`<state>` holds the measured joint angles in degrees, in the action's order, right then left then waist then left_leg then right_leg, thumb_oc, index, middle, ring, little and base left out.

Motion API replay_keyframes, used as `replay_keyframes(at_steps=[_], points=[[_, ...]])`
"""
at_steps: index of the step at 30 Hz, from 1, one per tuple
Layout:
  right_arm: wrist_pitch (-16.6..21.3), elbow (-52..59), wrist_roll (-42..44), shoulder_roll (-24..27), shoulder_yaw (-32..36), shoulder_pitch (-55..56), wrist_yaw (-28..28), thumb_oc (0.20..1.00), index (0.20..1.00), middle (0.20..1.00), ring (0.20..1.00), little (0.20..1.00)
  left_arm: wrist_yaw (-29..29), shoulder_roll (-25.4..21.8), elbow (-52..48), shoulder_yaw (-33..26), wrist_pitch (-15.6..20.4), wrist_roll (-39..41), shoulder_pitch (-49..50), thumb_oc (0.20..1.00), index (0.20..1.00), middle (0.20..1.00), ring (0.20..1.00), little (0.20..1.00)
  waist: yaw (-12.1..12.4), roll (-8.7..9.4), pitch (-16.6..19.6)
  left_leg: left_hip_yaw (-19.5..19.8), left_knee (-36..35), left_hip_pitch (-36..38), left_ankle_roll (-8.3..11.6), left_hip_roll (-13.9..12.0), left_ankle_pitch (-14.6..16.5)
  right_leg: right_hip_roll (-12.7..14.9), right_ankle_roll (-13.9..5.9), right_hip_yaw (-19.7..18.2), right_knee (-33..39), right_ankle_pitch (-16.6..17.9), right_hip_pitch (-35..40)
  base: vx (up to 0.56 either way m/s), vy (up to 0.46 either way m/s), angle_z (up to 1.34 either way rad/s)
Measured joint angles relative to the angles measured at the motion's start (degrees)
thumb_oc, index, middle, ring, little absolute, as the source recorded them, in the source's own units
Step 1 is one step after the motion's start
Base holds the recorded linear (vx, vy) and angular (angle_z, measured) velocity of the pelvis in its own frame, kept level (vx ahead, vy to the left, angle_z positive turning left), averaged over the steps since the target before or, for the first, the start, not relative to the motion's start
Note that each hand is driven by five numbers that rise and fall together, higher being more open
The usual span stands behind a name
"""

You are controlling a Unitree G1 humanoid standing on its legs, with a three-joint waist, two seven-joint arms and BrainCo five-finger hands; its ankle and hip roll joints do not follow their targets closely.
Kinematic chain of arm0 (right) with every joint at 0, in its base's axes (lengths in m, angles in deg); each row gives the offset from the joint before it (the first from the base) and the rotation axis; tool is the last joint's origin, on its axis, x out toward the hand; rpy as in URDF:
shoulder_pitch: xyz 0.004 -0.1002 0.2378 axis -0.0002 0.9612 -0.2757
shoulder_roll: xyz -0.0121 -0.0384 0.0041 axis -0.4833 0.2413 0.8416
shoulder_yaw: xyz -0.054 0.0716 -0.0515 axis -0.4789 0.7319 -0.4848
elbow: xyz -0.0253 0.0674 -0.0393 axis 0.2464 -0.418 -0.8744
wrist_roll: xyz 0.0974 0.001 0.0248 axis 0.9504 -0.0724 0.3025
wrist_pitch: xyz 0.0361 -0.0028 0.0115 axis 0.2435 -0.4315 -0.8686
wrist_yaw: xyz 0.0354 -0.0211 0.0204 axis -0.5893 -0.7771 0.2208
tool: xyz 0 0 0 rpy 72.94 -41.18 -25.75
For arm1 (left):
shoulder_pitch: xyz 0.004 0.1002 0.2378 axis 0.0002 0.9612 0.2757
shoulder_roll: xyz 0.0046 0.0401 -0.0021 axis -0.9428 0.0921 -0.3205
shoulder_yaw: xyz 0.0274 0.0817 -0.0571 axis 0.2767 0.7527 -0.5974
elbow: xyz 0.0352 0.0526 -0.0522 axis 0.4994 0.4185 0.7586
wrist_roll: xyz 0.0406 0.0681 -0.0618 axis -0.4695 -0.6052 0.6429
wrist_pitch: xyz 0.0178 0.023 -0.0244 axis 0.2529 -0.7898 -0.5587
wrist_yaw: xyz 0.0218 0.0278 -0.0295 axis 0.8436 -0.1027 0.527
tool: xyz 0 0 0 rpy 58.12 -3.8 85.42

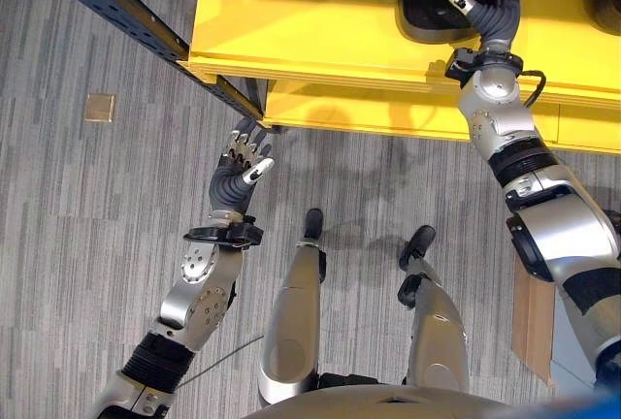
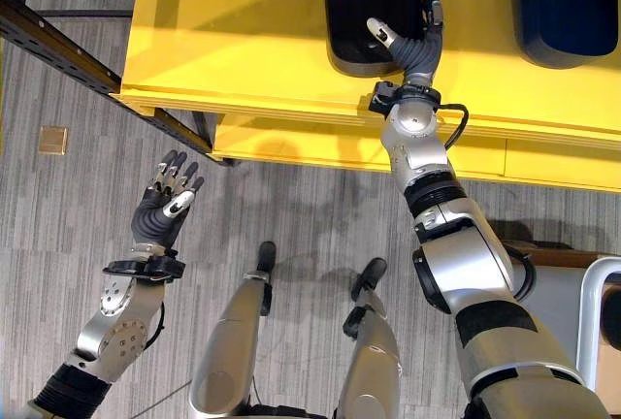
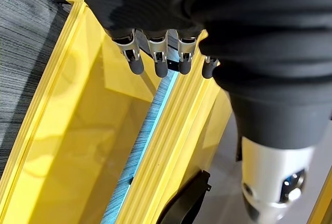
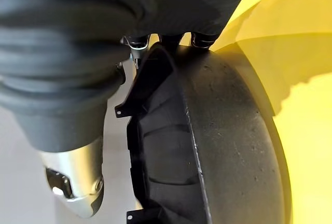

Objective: Move parts from the plastic box to the shelf.

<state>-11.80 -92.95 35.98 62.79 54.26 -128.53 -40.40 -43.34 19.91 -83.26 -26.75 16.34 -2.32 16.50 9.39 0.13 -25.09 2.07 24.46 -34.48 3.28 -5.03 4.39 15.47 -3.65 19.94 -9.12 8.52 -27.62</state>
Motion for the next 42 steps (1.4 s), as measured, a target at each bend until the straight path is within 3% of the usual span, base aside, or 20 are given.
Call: replay_keyframes(at_steps=[16,28,32,36,42], points=[[0.1,1.1,0.0,-3.7,-0.3,0.1,0.3,1.000,1.000,1.000,1.000,1.000,0.4,0.0,0.0,-0.1,0.0,0.0,0.1,1.000,1.000,1.000,1.000,1.000,-0.1,1.18,0.0,0.0,0.6,-0.5,0.05,-0.4,0.1,-0.3,-0.06,0.2,0.2,0.0,-0.1,0.00,0.000,0.00],[0.1,2.8,-0.6,-3.7,-1.7,0.3,-0.1,1.000,1.000,1.000,1.000,1.000,1.5,0.0,0.0,-0.1,0.2,0.0,0.2,1.000,1.000,1.000,1.000,1.000,-0.1,1.44,-0.1,-0.1,0.6,-0.9,0.21,-0.8,0.2,-0.4,-0.12,0.1,0.4,-0.1,-0.6,0.00,0.000,0.00],[-2.0,10.1,-6.1,-1.6,2.0,2.9,-4.0,1.000,1.000,1.000,1.000,1.000,1.7,0.2,-0.1,-0.1,0.6,-0.7,-0.1,1.000,1.000,1.000,1.000,1.000,-0.1,1.51,-0.6,-0.1,1.0,-2.1,0.18,-0.8,0.1,-0.4,0.12,0.1,-0.1,0.1,-1.7,0.00,0.000,0.01],[-2.5,23.3,-15.1,3.2,5.9,7.2,-8.7,1.000,1.000,1.000,1.000,1.000,2.6,0.6,-0.3,-1.3,0.8,-1.1,0.0,1.000,1.000,1.000,1.000,1.000,0.7,0.99,-3.3,0.0,1.2,-2.0,0.12,-0.7,0.2,-0.2,0.25,0.0,-1.2,-0.2,-2.0,-0.02,0.006,0.00],[-3.9,32.1,-26.2,3.2,7.0,13.0,-12.8,1.000,1.000,1.000,1.000,1.000,2.9,0.8,-0.4,-1.1,1.6,-2.8,-0.3,1.000,1.000,1.000,1.000,1.000,0.3,0.68,-4.2,0.1,1.4,-1.5,0.07,-0.9,0.3,0.0,0.19,-0.1,-3.3,-1.4,-2.4,-0.03,0.007,0.00]])
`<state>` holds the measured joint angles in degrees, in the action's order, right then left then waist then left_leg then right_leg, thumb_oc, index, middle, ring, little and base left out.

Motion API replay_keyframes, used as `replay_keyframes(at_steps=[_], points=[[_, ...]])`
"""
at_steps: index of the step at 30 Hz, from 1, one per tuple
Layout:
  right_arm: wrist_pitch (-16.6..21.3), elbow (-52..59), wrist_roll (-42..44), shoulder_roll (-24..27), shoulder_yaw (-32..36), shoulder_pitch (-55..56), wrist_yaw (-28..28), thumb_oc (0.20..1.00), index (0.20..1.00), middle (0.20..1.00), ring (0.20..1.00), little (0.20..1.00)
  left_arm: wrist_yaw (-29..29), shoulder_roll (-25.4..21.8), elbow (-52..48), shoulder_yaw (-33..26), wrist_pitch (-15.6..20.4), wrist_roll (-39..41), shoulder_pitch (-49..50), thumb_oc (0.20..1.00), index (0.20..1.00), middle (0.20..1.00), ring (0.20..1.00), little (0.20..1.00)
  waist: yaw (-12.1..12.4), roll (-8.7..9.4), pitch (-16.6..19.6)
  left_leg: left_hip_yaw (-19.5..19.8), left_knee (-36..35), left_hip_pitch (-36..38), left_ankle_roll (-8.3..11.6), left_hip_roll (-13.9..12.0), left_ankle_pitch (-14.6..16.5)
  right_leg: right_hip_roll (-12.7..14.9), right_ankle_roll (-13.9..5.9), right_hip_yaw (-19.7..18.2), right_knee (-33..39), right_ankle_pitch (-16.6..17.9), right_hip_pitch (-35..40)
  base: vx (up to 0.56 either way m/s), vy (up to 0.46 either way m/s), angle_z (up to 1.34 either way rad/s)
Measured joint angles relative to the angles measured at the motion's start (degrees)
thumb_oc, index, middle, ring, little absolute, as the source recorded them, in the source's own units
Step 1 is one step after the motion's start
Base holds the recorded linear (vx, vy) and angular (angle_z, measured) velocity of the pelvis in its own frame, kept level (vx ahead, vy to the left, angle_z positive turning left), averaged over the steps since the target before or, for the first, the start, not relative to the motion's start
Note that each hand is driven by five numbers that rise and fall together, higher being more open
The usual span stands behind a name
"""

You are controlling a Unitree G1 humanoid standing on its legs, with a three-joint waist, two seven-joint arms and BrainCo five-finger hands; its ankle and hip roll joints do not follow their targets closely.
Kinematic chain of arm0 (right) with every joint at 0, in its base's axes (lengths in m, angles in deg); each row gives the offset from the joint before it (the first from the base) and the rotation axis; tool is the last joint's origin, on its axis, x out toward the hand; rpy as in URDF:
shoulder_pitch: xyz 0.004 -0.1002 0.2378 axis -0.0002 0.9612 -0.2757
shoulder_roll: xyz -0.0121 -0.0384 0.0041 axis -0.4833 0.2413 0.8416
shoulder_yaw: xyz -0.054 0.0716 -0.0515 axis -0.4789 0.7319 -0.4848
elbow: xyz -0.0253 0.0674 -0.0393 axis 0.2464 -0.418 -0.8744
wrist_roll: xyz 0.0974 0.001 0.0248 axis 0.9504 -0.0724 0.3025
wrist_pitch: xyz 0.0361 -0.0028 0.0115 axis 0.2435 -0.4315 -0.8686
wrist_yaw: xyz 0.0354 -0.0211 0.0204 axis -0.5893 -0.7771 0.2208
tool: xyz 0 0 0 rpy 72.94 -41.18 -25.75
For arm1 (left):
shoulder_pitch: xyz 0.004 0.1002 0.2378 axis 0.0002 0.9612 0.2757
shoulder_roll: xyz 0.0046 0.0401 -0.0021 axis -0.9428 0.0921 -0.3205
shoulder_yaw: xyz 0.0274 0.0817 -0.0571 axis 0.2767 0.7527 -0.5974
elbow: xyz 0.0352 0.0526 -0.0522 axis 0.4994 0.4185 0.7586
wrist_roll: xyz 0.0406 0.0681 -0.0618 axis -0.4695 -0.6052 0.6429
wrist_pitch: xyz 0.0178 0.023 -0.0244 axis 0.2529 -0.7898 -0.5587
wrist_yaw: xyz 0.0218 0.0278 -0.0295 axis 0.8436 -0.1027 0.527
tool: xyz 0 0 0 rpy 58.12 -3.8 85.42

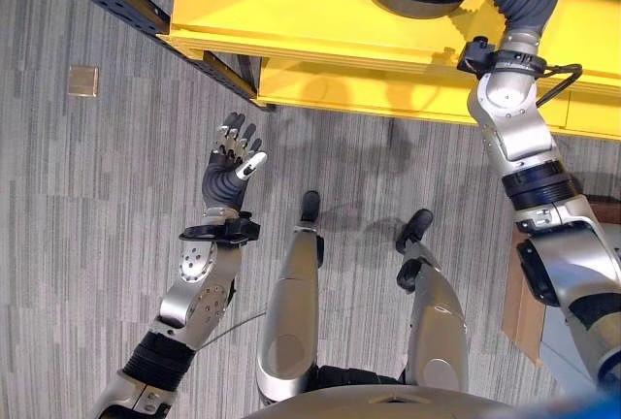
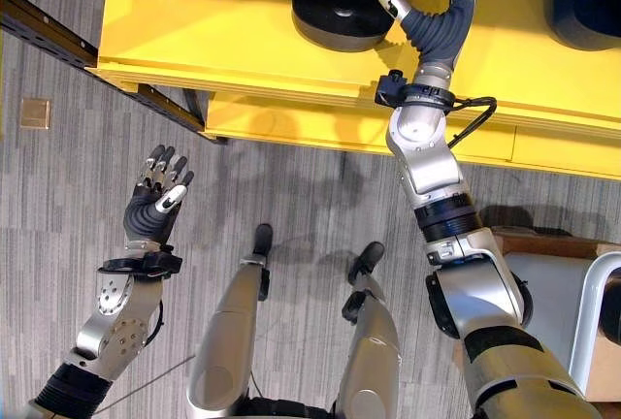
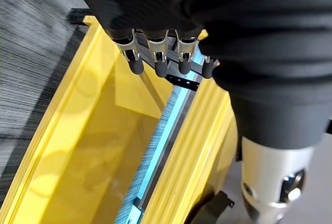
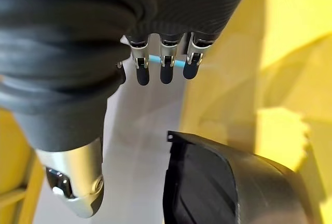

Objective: Move parts from the plastic box to the shelf.

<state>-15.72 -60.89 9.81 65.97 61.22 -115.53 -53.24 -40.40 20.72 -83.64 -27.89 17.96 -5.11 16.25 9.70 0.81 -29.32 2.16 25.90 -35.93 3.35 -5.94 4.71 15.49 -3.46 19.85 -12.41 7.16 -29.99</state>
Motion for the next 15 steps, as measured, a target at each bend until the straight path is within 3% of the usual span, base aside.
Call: replay_keyframes(at_steps=[3,8,15], points=[[-0.6,6.1,-4.3,-2.2,0.5,5.1,-0.7,1.000,1.000,1.000,1.000,1.000,0.1,0.1,0.0,-0.1,0.0,-0.6,0.1,1.000,1.000,1.000,1.000,1.000,-0.6,0.00,0.0,-0.1,0.2,0.0,-0.14,0.1,0.1,0.1,0.20,-0.1,0.0,-0.3,0.0,0.00,0.000,0.00],[0.0,18.2,-5.9,-4.4,0.9,18.4,0.7,1.000,1.000,1.000,1.000,1.000,3.1,0.2,-1.2,-2.2,0.0,-9.4,0.2,1.000,1.000,1.000,1.000,1.000,-1.4,0.01,0.0,-0.2,0.1,-0.1,-0.43,0.1,0.3,0.2,0.11,-0.2,-0.2,-0.5,-0.2,0.00,0.000,0.00],[4.8,27.0,-5.7,-4.5,-0.3,31.2,4.0,1.000,1.000,1.000,1.000,1.000,7.7,-1.8,-3.9,-2.5,0.2,-25.5,-2.4,1.000,1.000,1.000,1.000,1.000,-4.3,0.18,-0.1,-1.5,-0.7,2.2,-0.50,-0.2,0.3,0.1,0.05,-1.7,-0.7,-0.7,0.4,-0.01,-0.011,-0.08]])
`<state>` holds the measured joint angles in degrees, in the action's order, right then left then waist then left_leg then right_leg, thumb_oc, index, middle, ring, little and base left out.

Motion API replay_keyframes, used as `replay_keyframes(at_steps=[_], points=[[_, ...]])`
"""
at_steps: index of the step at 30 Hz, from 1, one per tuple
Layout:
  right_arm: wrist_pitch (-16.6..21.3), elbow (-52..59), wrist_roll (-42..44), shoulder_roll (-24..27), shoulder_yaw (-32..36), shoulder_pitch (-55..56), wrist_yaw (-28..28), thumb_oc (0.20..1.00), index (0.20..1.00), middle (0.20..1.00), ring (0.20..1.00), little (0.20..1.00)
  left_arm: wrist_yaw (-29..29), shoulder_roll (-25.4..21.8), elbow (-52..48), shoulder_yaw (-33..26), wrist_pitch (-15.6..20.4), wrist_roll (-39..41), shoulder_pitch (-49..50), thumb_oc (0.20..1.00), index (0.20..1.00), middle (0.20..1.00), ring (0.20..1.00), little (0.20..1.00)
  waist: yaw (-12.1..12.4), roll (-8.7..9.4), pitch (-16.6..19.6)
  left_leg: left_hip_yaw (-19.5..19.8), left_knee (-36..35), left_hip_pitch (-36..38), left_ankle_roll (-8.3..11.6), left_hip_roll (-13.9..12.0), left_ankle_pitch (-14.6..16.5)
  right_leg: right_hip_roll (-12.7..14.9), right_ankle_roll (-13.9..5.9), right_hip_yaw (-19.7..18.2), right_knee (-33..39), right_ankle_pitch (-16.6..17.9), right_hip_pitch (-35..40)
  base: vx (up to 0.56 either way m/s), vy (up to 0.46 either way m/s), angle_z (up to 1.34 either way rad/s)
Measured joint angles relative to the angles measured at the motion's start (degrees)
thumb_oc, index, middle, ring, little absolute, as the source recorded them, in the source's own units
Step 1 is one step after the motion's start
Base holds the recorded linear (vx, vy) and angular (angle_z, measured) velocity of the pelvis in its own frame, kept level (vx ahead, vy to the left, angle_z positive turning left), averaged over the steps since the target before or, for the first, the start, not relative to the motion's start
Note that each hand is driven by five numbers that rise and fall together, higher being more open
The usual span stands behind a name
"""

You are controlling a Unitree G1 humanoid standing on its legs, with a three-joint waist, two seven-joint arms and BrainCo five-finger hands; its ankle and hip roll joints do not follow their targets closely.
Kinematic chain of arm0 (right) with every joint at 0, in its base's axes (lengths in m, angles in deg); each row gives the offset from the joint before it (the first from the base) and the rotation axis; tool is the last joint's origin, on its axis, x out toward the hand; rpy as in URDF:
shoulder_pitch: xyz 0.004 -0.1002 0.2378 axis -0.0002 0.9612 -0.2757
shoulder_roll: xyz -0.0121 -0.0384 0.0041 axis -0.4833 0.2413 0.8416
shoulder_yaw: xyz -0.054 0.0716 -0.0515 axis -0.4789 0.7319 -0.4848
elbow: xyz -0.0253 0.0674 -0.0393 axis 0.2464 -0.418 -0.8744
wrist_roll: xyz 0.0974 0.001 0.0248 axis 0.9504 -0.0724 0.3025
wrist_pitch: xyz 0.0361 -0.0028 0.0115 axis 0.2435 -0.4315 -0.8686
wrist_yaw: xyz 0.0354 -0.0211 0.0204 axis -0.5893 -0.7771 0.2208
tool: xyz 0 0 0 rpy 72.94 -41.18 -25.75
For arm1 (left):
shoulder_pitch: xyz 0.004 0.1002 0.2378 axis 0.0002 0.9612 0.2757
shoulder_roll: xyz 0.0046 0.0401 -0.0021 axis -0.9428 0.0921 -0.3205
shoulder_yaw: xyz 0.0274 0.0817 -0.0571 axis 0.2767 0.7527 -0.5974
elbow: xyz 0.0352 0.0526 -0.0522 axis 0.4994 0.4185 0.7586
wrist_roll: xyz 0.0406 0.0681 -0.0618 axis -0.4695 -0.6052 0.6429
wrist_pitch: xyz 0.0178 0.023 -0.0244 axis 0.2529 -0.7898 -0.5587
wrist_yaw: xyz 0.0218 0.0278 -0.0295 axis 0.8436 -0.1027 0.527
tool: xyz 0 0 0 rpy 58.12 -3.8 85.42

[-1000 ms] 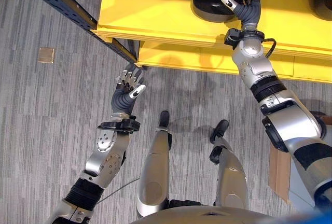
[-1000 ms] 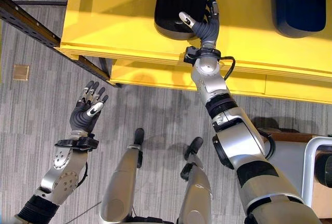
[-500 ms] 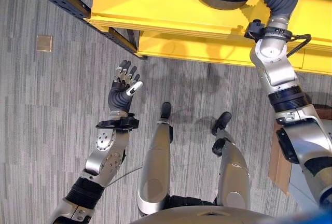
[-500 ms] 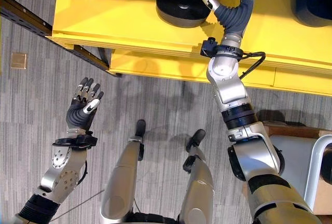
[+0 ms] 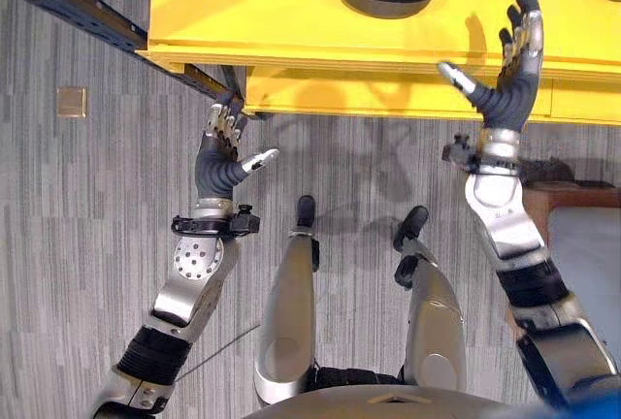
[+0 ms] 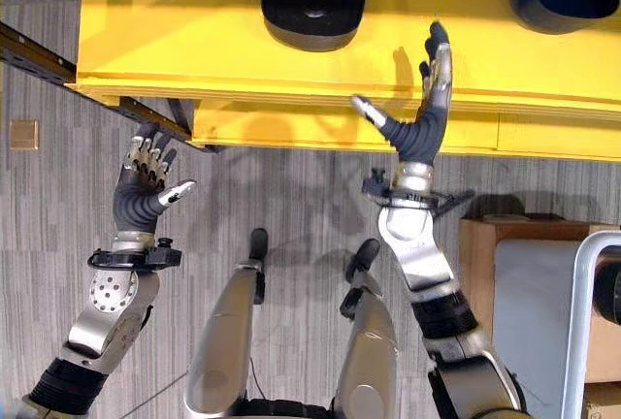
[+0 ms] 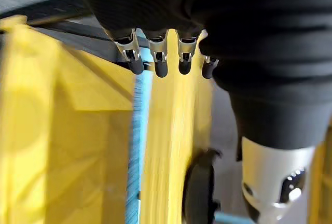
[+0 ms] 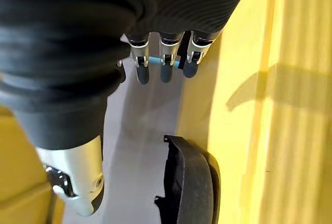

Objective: Move parts from the plastic box to the shelf.

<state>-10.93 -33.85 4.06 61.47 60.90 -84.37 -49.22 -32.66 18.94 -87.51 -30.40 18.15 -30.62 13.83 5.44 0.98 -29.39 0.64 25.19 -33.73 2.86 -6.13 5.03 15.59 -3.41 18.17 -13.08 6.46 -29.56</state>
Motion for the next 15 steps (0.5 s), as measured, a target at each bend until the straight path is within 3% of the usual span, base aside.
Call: replay_keyframes(at_steps=[2,3,5,9,11,15], points=[[1.1,0.8,0.9,0.1,0.0,2.4,0.4,1.000,1.000,1.000,1.000,1.000,3.1,-2.0,-0.6,0.2,0.1,-8.9,-1.6,1.000,1.000,1.000,1.000,1.000,-1.9,0.06,0.0,-0.2,0.0,1.0,0.01,-0.2,0.0,-0.2,-0.01,-0.3,0.0,0.0,0.6,-0.01,-0.037,-0.13],[3.6,1.0,4.8,-0.9,-1.7,5.3,1.0,1.000,1.000,1.000,1.000,1.000,10.2,-5.7,-1.1,0.0,-0.2,-20.8,-3.9,1.000,1.000,1.000,1.000,1.000,-2.8,0.22,0.1,-0.3,-0.2,1.8,0.25,-0.8,-0.1,-0.7,-0.10,-0.4,0.0,-0.1,1.2,-0.02,-0.067,-0.11],[4.5,0.9,8.6,-1.2,-4.4,7.5,2.1,1.000,1.000,1.000,1.000,1.000,16.5,-7.5,-0.8,0.3,-0.7,-32.2,-6.2,1.000,1.000,1.000,1.000,1.000,-2.7,0.28,0.2,-0.7,-1.1,3.8,0.35,-1.2,-0.1,-1.0,-0.42,-0.6,0.0,-0.4,2.6,-0.01,-0.034,-0.10],[5.3,0.9,10.8,-0.7,-3.9,8.2,2.3,1.000,1.000,1.000,1.000,1.000,21.5,-10.7,-1.0,0.5,-1.1,-42.9,-7.9,1.000,1.000,1.000,1.000,1.000,-3.1,0.85,1.0,-1.3,-1.6,5.0,0.49,-1.4,-0.1,-1.2,-0.05,-1.2,0.2,-0.7,2.9,0.00,-0.001,-0.12],[6.3,0.9,11.7,0.4,-2.2,8.4,2.8,1.000,1.000,1.000,1.000,1.000,22.3,-12.2,-0.1,1.5,-3.2,-50.7,-7.8,1.000,1.000,1.000,1.000,1.000,-3.6,1.45,2.2,-1.9,-2.1,5.9,0.78,-1.7,0.1,-1.5,0.00,-1.8,0.2,-0.8,3.2,0.01,0.004,-0.12],[6.3,0.9,12.2,0.4,-0.4,7.9,3.8,1.000,1.000,1.000,1.000,1.000,22.2,-12.9,3.7,1.6,-5.0,-55.4,-7.4,1.000,1.000,1.000,1.000,1.000,-4.5,1.58,3.7,-3.4,-2.4,7.8,1.11,-1.8,0.3,-1.6,-0.09,-3.0,0.2,-0.9,4.0,0.01,0.015,-0.13]])
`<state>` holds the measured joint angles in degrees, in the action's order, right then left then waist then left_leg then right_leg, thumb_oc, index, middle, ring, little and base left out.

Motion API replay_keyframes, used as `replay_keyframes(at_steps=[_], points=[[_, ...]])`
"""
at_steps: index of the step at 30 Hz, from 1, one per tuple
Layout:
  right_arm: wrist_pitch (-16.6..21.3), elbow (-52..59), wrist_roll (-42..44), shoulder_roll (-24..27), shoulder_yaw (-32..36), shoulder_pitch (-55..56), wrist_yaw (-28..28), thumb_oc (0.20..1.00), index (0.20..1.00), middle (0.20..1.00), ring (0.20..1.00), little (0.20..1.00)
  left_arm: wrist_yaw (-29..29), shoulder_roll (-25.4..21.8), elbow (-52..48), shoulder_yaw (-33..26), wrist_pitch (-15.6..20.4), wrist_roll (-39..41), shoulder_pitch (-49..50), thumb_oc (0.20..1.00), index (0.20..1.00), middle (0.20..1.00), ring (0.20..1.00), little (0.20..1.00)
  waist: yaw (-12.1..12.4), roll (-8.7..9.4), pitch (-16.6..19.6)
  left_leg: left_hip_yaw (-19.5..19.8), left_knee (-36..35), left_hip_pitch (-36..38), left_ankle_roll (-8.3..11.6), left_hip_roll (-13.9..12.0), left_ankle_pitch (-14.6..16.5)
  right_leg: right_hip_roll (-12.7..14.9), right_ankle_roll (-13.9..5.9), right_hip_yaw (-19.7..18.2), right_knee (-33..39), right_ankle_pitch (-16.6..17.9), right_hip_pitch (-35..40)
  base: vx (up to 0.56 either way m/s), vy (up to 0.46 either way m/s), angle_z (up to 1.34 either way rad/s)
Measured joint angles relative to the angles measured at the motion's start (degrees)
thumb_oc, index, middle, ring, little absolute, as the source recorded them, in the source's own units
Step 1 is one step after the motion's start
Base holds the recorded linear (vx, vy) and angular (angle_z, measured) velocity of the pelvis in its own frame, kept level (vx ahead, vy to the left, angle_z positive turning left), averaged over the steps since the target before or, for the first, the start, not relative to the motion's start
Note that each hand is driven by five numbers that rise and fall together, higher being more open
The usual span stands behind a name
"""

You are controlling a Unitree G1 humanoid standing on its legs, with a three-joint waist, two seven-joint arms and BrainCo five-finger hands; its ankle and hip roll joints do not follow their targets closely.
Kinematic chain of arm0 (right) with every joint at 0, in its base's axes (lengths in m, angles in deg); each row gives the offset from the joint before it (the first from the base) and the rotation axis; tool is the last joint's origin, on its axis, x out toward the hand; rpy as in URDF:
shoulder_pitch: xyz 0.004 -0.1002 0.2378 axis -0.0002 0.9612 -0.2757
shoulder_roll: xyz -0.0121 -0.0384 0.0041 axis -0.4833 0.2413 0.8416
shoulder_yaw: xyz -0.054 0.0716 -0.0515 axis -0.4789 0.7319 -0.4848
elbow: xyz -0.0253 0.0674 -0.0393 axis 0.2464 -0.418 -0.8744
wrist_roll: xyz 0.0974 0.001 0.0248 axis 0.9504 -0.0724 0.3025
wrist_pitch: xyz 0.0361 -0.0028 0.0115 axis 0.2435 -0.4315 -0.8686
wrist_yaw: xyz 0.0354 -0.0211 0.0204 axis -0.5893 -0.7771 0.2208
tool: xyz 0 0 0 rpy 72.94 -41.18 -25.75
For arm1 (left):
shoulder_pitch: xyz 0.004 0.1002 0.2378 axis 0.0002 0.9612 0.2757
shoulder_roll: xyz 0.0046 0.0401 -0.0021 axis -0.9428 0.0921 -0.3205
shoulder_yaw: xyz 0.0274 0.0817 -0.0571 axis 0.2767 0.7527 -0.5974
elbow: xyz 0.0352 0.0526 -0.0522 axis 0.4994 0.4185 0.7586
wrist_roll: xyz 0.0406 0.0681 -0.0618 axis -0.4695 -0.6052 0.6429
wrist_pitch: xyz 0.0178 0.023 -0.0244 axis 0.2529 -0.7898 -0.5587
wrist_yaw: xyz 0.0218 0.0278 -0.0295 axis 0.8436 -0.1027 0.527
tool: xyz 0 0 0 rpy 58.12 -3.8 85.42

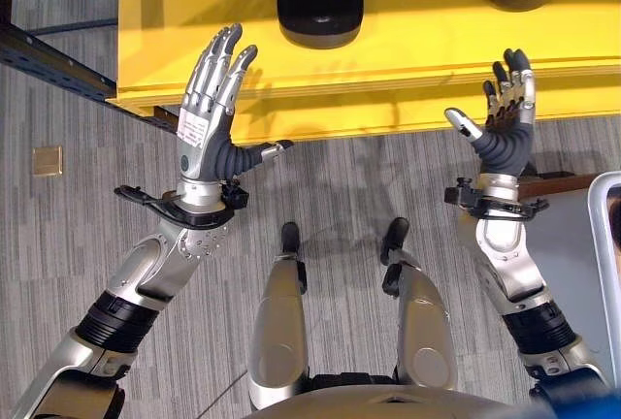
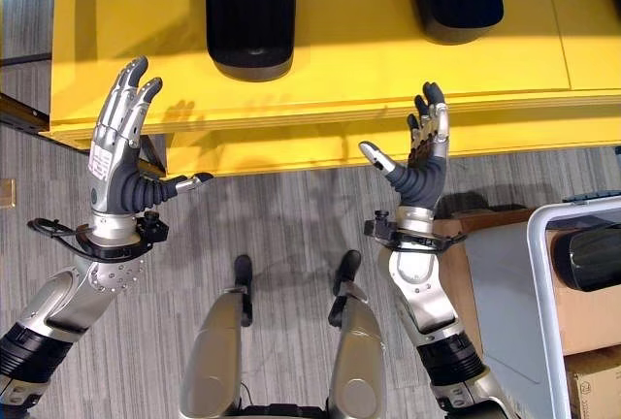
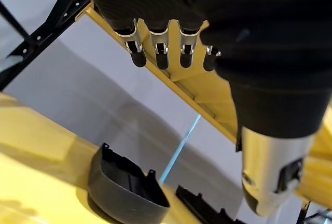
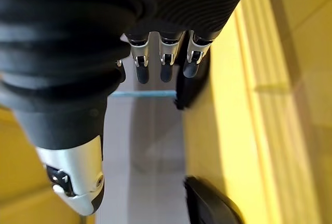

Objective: Move parts from the plastic box to the shelf.

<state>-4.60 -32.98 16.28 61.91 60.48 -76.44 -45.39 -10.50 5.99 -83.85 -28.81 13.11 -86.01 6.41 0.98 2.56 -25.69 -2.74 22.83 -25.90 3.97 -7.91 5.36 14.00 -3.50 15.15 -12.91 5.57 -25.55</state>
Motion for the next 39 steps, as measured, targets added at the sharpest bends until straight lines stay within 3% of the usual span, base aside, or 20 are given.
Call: replay_keyframes(at_steps=[4,19,26,39], points=[[0.0,0.0,0.1,0.0,1.6,0.8,0.7,1.000,1.000,1.000,1.000,1.000,-0.7,-0.3,4.7,0.0,-1.8,-4.1,0.5,1.000,1.000,1.000,1.000,1.000,-1.3,-0.43,2.9,-1.5,-0.4,1.3,-0.14,0.0,0.6,0.0,-0.12,-1.2,0.2,-0.1,0.1,0.01,0.013,-0.18],[0.0,-0.3,0.2,0.1,5.1,2.7,3.4,1.000,1.000,1.000,1.000,1.000,-10.5,2.0,11.7,2.6,-3.2,-6.3,2.7,1.000,1.000,1.000,1.000,1.000,-3.4,-2.93,4.2,-3.7,-0.9,3.0,-0.18,-0.2,1.2,-0.3,-0.11,-3.3,0.4,0.0,-0.1,0.00,0.005,-0.06],[-0.5,-0.4,0.1,-0.4,5.1,2.8,3.8,1.000,1.000,1.000,1.000,1.000,-14.1,3.3,14.5,5.5,-4.6,-6.3,1.8,1.000,1.000,1.000,1.000,1.000,-3.7,-2.96,4.2,-4.7,-0.8,2.9,-0.32,-0.2,1.4,-0.2,-0.35,-4.3,0.4,-0.2,-1.1,-0.01,-0.001,-0.06],[-1.1,-0.4,0.2,-0.8,5.1,3.0,3.9,1.000,1.000,1.000,1.000,1.000,-14.2,5.6,16.3,5.4,-6.0,-6.2,-1.7,1.000,1.000,1.000,1.000,1.000,-4.7,-2.90,4.1,-5.0,-0.5,2.7,0.14,-0.9,1.8,-1.1,0.20,-5.0,-1.2,-0.6,-2.1,0.00,0.000,-0.02]])
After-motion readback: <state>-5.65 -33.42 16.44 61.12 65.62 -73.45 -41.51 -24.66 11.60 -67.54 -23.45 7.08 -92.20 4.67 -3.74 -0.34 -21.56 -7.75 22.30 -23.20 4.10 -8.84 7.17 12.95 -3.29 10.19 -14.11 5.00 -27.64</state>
